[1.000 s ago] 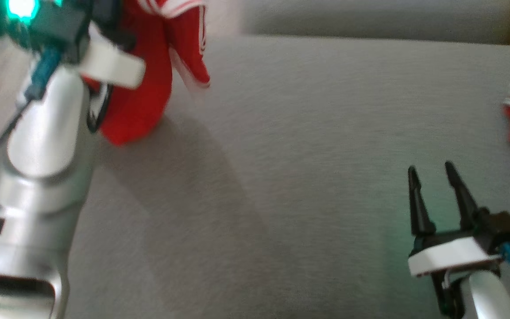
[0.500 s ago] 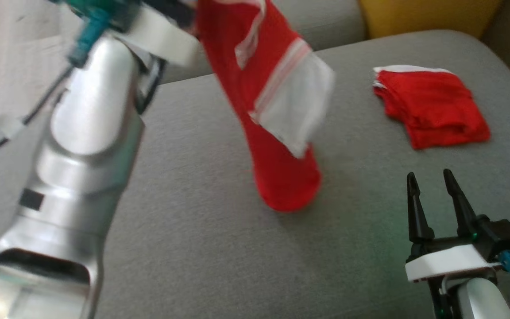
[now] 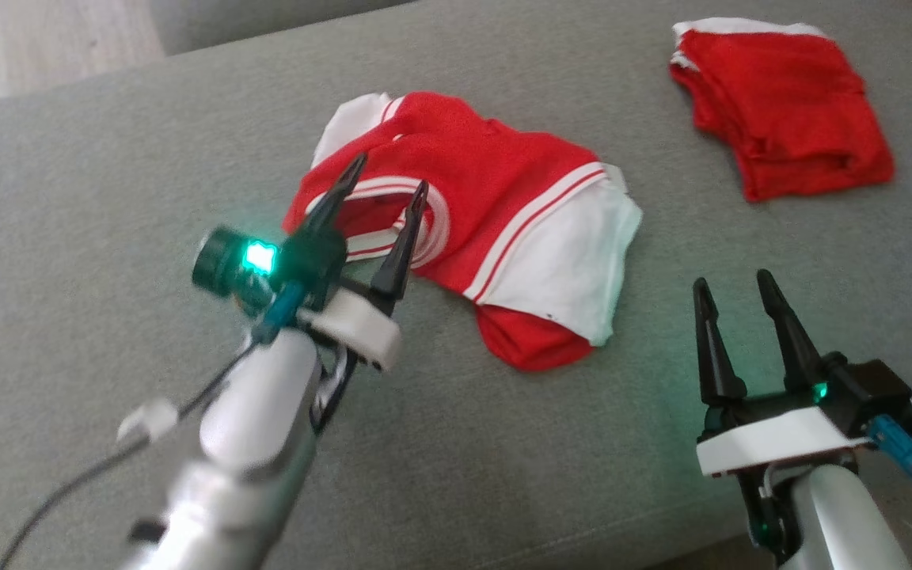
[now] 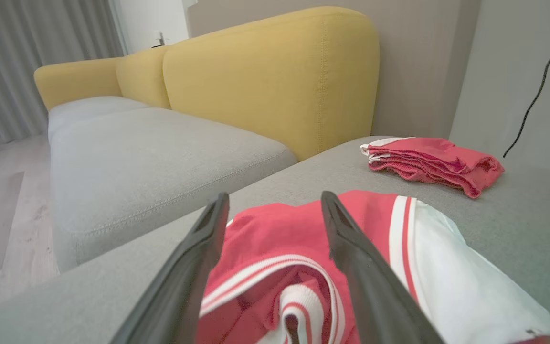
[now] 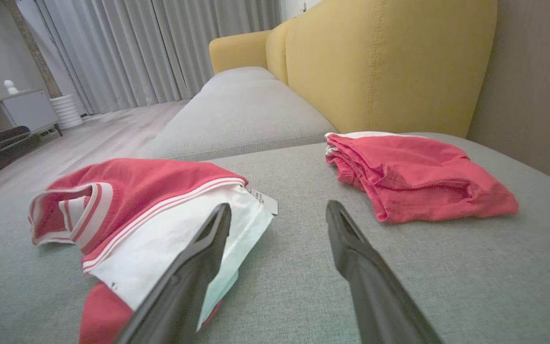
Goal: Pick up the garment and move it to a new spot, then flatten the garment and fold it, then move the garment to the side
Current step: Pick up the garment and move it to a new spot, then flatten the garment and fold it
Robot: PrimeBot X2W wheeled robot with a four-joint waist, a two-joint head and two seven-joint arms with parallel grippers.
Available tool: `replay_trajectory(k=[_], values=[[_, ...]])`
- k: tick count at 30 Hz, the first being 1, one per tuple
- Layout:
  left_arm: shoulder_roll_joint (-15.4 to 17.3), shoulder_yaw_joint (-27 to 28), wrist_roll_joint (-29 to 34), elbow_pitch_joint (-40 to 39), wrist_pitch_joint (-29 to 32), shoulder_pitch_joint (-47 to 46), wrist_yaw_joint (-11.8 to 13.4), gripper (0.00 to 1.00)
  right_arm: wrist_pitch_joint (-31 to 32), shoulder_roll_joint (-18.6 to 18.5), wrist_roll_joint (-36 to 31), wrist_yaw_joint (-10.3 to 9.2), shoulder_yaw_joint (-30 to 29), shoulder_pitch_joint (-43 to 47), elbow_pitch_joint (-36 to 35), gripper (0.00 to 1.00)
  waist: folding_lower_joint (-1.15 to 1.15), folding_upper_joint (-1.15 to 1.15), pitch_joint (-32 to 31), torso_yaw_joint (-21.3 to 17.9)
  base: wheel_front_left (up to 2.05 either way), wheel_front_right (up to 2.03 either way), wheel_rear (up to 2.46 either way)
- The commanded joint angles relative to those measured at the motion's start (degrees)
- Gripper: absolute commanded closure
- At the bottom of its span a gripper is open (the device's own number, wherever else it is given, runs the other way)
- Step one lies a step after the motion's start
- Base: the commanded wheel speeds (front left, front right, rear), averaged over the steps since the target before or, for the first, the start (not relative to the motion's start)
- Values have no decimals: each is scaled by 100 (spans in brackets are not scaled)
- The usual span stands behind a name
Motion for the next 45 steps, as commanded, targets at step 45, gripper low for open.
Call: replay_trajectory(k=[45], values=[[-26,1457,-58,-3074,-54,4730,1317,0,-14,-19,31,-5,-103,1517,-273,0,-3,0,-1837,1634,0,0,0]])
